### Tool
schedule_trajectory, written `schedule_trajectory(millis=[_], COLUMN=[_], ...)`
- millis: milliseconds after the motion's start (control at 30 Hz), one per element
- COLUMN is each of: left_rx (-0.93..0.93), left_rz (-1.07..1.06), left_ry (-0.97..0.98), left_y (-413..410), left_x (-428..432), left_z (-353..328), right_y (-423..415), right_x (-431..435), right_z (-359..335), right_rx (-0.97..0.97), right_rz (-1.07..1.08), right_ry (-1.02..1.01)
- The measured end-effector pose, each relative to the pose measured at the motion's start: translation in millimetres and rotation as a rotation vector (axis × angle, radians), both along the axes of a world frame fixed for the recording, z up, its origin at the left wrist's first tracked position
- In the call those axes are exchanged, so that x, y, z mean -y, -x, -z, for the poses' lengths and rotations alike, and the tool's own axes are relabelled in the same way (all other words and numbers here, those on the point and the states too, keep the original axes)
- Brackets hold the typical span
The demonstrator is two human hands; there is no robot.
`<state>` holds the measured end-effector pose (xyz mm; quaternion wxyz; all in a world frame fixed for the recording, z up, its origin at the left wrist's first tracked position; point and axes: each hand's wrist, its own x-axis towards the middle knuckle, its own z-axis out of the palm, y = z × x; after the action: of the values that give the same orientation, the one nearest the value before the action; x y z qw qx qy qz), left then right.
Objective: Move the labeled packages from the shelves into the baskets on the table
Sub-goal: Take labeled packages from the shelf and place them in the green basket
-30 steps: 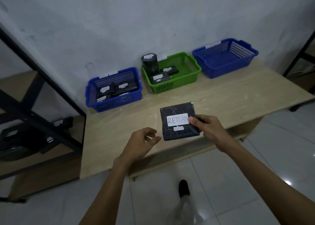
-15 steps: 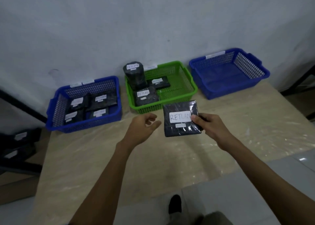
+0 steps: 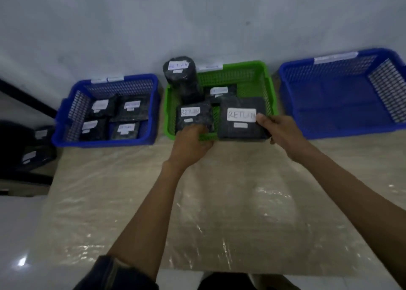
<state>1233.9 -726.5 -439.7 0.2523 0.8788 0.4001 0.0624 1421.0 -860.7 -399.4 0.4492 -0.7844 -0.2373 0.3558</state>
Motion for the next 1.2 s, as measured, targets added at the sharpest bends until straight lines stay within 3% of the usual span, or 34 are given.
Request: schedule_trajectory(millis=[200, 467, 700, 1200], left_rx=[0.007, 0.125, 0.062, 0.128], left_rz=[0.024, -0.022, -0.019, 0.003], left_ry=[0.134, 0.398, 0.326, 0.299], left_y=[-20, -25, -22, -21], left_x=[-27, -47, -51, -51], left_z=[25, 42, 52, 56], right_y=[-33, -50, -45, -43], right_x=[-45, -93, -104, -99], right_z=[17, 50, 85, 107], right_rx=[0.077, 0.178, 0.200, 0.432], right_rz=[-0.030, -0.144, -0.252, -0.243], right_ry=[0.057, 0.307, 0.468, 0.484])
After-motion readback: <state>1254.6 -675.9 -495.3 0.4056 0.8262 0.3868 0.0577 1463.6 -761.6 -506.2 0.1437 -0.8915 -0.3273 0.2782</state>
